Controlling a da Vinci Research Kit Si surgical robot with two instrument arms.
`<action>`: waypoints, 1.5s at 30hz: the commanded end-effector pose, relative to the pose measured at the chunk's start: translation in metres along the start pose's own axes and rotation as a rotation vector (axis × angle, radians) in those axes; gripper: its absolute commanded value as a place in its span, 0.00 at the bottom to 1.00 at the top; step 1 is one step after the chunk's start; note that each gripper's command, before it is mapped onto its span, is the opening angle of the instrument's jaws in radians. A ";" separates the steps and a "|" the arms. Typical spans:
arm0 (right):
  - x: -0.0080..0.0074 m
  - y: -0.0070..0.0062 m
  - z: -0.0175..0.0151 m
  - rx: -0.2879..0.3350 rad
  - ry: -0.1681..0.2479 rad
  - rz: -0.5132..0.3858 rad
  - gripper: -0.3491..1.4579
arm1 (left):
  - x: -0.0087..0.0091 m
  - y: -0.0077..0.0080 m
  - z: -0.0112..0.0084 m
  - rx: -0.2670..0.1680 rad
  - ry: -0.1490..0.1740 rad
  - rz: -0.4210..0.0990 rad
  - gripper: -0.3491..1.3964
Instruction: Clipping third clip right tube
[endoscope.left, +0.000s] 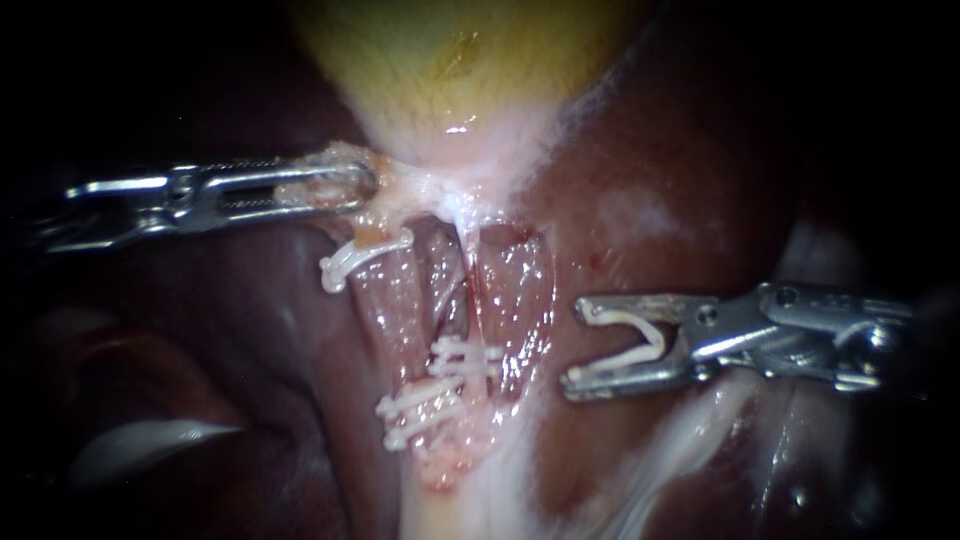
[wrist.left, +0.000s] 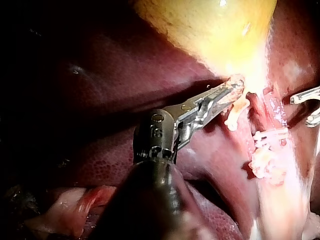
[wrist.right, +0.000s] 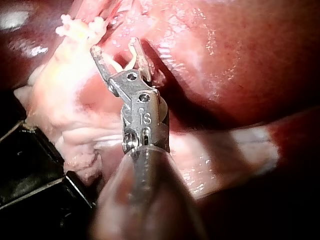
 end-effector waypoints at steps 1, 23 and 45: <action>0.0001 0.0004 0.0003 -0.001 0.003 0.011 0.47 | 0.0000 -0.0001 0.0000 0.000 0.000 0.000 0.00; 0.0014 0.0032 0.0047 0.020 0.054 0.118 0.47 | 0.0000 -0.0005 0.0000 -0.006 -0.002 -0.001 0.00; 0.0006 0.0030 0.0097 0.089 0.055 0.160 0.47 | -0.0001 -0.0007 0.0000 -0.007 -0.002 -0.001 0.00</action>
